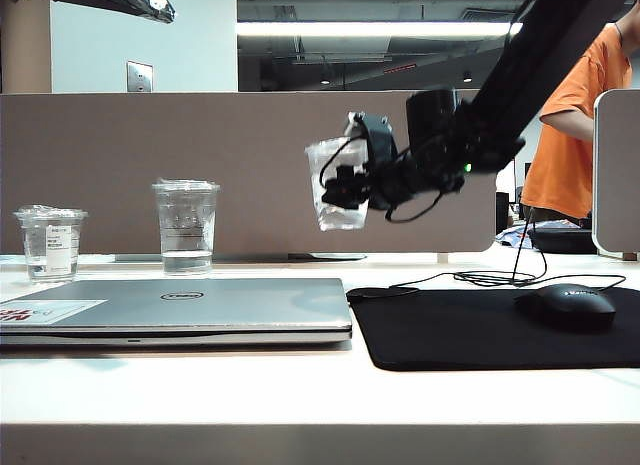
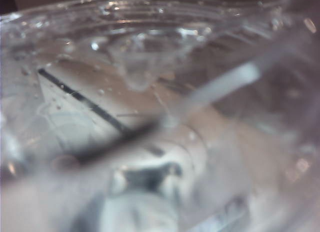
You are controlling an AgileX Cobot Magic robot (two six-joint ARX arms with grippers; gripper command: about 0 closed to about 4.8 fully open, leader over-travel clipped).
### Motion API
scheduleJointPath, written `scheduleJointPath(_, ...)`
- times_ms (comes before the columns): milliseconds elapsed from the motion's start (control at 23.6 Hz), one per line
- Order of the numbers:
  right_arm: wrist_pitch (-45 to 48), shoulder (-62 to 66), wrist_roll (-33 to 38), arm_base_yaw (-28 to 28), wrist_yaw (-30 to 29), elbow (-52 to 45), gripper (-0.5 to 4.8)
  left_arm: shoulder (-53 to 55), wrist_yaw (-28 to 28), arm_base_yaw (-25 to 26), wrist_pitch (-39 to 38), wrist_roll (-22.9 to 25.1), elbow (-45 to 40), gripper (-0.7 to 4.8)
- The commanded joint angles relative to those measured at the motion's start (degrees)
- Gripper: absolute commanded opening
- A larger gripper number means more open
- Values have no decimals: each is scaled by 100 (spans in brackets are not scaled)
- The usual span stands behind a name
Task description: Pick up the coffee cup on the right and place it on the right side of the laptop.
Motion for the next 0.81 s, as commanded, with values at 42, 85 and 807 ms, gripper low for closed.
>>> scheduleJointPath(42,-170,-345,24,-33,181,42,210,-13,39,4,37,22,31,-5)
scheduleJointPath(85,-374,-505,28,-92,166,39,210,-13,39,4,39,22,31,-5)
scheduleJointPath(807,-1499,-1803,22,-192,168,-332,210,-13,39,4,37,22,31,-5)
